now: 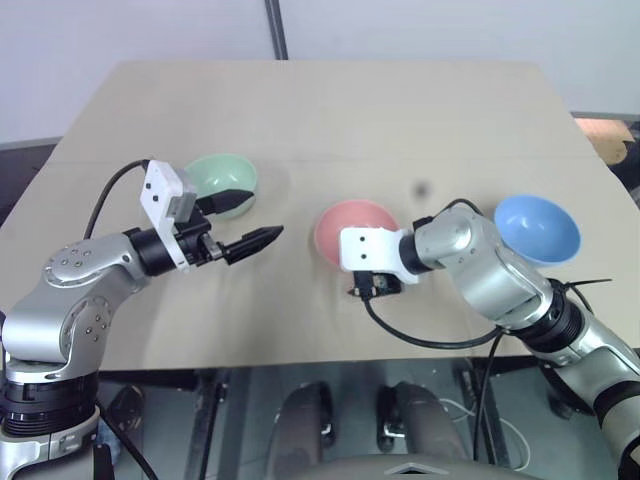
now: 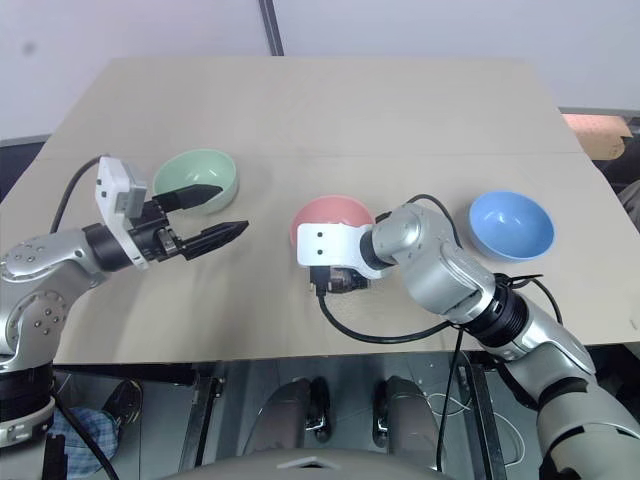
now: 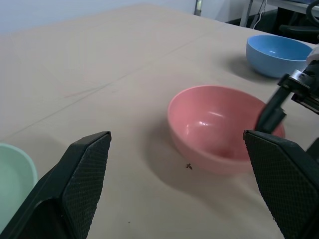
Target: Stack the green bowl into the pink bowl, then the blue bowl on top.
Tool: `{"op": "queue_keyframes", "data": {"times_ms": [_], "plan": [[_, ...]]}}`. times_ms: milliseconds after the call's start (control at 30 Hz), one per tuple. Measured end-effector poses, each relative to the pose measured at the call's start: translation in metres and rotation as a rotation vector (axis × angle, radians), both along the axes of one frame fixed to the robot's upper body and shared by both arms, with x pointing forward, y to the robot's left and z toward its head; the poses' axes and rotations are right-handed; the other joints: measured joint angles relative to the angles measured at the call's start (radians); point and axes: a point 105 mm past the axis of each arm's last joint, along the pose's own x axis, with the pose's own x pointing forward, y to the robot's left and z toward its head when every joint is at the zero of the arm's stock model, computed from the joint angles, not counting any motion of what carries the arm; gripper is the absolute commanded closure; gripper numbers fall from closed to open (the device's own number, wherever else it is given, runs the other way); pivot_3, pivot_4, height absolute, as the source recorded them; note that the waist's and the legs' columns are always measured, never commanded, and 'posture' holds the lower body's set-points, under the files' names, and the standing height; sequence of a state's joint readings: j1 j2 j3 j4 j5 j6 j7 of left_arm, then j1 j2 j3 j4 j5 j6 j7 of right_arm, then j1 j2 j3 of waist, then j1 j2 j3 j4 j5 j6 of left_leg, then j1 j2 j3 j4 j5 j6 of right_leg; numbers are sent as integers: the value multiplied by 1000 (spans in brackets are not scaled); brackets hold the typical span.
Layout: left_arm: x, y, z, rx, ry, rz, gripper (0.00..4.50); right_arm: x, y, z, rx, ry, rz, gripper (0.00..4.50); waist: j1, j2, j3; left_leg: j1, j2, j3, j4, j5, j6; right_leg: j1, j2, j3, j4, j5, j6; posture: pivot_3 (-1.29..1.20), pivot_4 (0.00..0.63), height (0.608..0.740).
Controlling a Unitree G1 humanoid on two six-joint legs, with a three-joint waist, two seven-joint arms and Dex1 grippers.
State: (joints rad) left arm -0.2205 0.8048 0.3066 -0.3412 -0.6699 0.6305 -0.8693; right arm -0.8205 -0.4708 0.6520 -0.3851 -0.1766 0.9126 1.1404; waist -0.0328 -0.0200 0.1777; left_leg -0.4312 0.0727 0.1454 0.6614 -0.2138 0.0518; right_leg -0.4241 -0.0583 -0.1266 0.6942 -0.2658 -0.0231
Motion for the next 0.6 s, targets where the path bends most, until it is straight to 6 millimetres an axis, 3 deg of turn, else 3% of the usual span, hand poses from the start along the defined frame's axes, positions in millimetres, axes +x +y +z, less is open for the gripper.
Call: {"op": "queue_keyframes", "data": {"times_ms": [233, 367, 600], "plan": [[1, -1, 2, -1, -9, -4, 0, 2, -16, 20, 19, -20, -16, 1520, 5, 0, 0, 0, 0, 0, 0, 0, 0, 0, 0, 0, -1, 0, 0, 0, 150, 739], [1, -1, 2, -3, -6, -5, 0, 14, -47, 38, 36, -67, -125, 1520, 15, 0, 0, 0, 0, 0, 0, 0, 0, 0, 0, 0, -1, 0, 0, 0, 150, 739], [6, 0, 0, -6, -1, -4, 0, 33, -92, 37, 93, -86, -343, 1520, 20, 0, 0, 0, 0, 0, 0, 0, 0, 0, 0, 0, -1, 0, 0, 0, 150, 739]]}}
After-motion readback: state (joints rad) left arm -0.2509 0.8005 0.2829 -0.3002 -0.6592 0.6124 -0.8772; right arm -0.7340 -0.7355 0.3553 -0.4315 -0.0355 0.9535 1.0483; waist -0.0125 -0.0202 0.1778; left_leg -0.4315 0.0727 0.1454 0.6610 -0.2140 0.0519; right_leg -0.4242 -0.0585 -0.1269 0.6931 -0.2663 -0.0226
